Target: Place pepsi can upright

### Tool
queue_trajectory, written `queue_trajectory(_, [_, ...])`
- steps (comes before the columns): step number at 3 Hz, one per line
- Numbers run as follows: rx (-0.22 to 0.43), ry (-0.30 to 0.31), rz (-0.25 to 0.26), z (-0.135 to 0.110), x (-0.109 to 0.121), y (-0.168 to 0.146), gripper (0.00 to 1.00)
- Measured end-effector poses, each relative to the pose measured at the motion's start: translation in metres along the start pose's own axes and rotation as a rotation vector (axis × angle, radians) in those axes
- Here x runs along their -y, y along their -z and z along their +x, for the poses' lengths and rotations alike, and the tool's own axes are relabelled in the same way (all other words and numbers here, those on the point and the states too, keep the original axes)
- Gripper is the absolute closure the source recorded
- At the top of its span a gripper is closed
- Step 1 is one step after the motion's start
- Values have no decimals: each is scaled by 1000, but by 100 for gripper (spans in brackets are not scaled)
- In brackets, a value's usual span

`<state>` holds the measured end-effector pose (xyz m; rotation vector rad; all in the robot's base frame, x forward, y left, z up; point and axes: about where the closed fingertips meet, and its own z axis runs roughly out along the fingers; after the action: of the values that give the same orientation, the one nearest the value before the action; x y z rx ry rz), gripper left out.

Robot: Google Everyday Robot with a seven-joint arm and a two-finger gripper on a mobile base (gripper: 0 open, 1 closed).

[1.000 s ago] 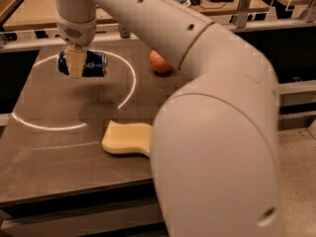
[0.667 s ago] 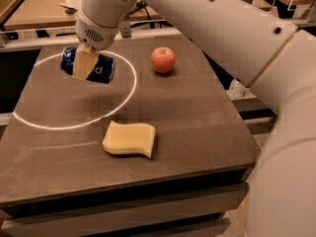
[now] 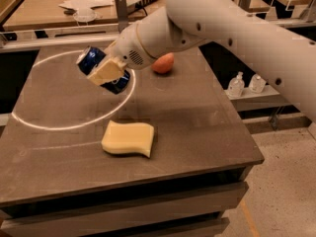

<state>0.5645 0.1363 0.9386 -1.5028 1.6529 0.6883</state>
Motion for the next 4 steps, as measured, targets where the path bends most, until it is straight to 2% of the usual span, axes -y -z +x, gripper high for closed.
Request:
queue_trajectory(1, [237,-93,139,11,50,59,100])
queue_trajectory(2, [327,-142,182,30,69,79,100])
queue_trajectory(3, [419,-177,199,60,77,80,100])
queue_trajectory(4, [452,-182,192,72,78,79,100])
